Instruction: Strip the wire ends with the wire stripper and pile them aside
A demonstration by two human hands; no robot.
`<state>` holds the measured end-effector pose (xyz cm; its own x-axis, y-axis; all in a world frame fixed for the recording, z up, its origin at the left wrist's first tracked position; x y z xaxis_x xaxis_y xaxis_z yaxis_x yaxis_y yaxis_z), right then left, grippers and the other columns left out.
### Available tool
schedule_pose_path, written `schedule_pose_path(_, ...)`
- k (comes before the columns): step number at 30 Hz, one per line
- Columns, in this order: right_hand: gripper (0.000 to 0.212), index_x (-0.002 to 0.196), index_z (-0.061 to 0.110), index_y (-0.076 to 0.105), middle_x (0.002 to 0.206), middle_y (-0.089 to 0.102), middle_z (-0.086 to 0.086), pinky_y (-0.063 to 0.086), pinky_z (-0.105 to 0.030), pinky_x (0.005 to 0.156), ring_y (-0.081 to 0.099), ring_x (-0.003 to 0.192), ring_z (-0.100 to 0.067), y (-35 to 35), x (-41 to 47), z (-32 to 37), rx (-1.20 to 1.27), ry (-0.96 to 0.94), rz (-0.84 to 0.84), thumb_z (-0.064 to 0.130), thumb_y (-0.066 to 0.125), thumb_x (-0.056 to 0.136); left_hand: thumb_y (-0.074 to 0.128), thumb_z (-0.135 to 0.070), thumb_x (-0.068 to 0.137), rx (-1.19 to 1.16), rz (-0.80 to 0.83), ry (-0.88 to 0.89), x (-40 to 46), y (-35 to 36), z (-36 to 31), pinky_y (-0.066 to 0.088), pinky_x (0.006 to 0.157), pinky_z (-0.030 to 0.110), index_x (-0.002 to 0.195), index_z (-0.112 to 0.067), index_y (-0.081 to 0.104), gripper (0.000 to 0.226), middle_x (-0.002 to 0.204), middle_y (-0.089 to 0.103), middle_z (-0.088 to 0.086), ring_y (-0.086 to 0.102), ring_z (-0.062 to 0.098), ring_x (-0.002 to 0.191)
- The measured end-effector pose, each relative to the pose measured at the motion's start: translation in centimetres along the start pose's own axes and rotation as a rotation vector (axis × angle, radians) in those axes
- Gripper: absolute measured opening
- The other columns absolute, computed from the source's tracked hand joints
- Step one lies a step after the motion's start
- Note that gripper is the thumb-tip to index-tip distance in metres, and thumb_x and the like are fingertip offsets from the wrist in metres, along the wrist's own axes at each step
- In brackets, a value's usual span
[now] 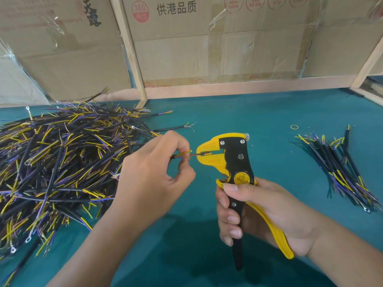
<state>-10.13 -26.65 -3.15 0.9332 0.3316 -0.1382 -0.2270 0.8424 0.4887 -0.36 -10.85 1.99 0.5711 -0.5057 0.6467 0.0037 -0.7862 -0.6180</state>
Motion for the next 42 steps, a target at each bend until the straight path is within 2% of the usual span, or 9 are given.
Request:
schedule_pose_path(4, 0.029, 0.081, 0.011, 0.062, 0.068, 0.048, -0.007, 0.049, -0.041, 0.068, 0.050, 0.058, -0.023, 0.0, 0.1, 0.1, 0.025, 0.002, 0.013, 0.036, 0.075, 0.087, 0.050, -0.027, 0.083, -0.004, 0.032, 0.011, -0.1, 0.0, -0.1, 0.044, 0.052, 0.040, 0.087, -0.028, 0.050, 0.004, 0.068, 0.062, 0.000, 0.048, 0.020, 0.054)
schedule_pose_path(7, 0.028, 0.081, 0.011, 0.061, 0.068, 0.048, -0.006, 0.050, -0.041, 0.068, 0.050, 0.057, -0.023, 0.0, 0.1, 0.1, 0.032, 0.000, 0.010, 0.035, 0.073, 0.088, 0.049, -0.024, 0.086, -0.121, 0.075, 0.034, -0.1, -0.2, -0.2, 0.036, 0.045, 0.034, 0.085, -0.024, 0.051, 0.002, 0.066, 0.060, 0.000, 0.039, 0.020, 0.047)
schedule_pose_path(10, 0.029, 0.081, 0.010, 0.061, 0.068, 0.048, -0.006, 0.050, -0.041, 0.068, 0.050, 0.058, -0.023, 0.0, 0.0, 0.1, 0.032, -0.005, 0.023, 0.035, 0.073, 0.088, 0.051, -0.025, 0.091, -0.169, 0.076, 0.012, 0.0, -0.3, -0.3, 0.034, 0.047, 0.030, 0.089, -0.018, 0.053, 0.008, 0.064, 0.054, 0.000, 0.039, 0.024, 0.049)
schedule_pose_path(13, 0.029, 0.082, 0.011, 0.061, 0.068, 0.049, -0.006, 0.049, -0.040, 0.068, 0.050, 0.058, -0.023, 0.0, 0.0, 0.1, 0.030, -0.008, 0.032, 0.036, 0.074, 0.088, 0.053, -0.030, 0.093, -0.162, 0.083, -0.010, 0.2, -0.3, -0.1, 0.032, 0.050, 0.024, 0.085, -0.017, 0.058, 0.016, 0.068, 0.052, -0.002, 0.037, 0.020, 0.052)
schedule_pose_path(16, 0.030, 0.083, 0.010, 0.061, 0.069, 0.048, -0.006, 0.049, -0.041, 0.070, 0.051, 0.059, -0.023, -0.1, -0.1, 0.1, 0.030, -0.010, 0.049, 0.037, 0.074, 0.088, 0.055, -0.033, 0.096, -0.206, 0.153, -0.042, 0.4, -0.3, 0.3, 0.032, 0.052, 0.023, 0.084, -0.023, 0.057, 0.015, 0.069, 0.050, 0.002, 0.037, 0.017, 0.055)
schedule_pose_path(23, 0.031, 0.092, 0.006, 0.059, 0.077, 0.050, -0.010, 0.051, -0.043, 0.077, 0.053, 0.067, -0.027, -0.1, -0.2, 0.1, 0.032, -0.027, 0.145, 0.034, 0.072, 0.091, 0.052, -0.033, 0.099, -0.301, 0.191, -0.060, 0.2, -0.4, 0.4, 0.034, 0.055, 0.030, 0.086, -0.030, 0.055, 0.014, 0.072, 0.051, 0.006, 0.041, 0.023, 0.060)
schedule_pose_path(29, 0.030, 0.093, 0.006, 0.059, 0.077, 0.051, -0.011, 0.051, -0.044, 0.077, 0.054, 0.069, -0.028, -0.3, -0.2, 0.2, 0.015, -0.040, 0.135, 0.034, 0.072, 0.091, 0.052, -0.028, 0.100, -0.328, 0.233, -0.054, 0.2, -0.4, 0.7, 0.035, 0.057, 0.038, 0.088, -0.025, 0.056, 0.013, 0.072, 0.051, 0.006, 0.042, 0.027, 0.062)
schedule_pose_path(33, 0.030, 0.092, 0.006, 0.059, 0.077, 0.051, -0.011, 0.051, -0.044, 0.077, 0.054, 0.068, -0.028, -0.4, -0.2, 0.4, 0.003, -0.041, 0.122, 0.034, 0.071, 0.091, 0.050, -0.036, 0.099, -0.348, 0.245, -0.058, 0.2, -0.7, 1.0, 0.036, 0.058, 0.040, 0.091, -0.029, 0.057, 0.013, 0.074, 0.052, 0.006, 0.042, 0.028, 0.063)
schedule_pose_path(42, 0.030, 0.090, 0.006, 0.059, 0.075, 0.050, -0.010, 0.051, -0.042, 0.075, 0.053, 0.065, -0.027, -0.1, -0.3, 0.4, -0.008, -0.035, 0.121, 0.033, 0.071, 0.091, 0.049, -0.037, 0.098, -0.390, 0.271, -0.062, 0.2, -0.6, 0.6, 0.034, 0.056, 0.035, 0.087, -0.033, 0.055, 0.013, 0.073, 0.050, 0.005, 0.039, 0.026, 0.063)
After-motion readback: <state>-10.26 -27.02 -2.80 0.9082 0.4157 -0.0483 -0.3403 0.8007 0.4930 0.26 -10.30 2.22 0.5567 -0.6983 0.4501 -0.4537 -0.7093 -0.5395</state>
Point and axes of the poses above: each hand's wrist, its own x-axis towards the middle knuckle, its own y-axis out of the palm, z = x × y, the point moved 3 cm from there along x, towards the middle knuckle
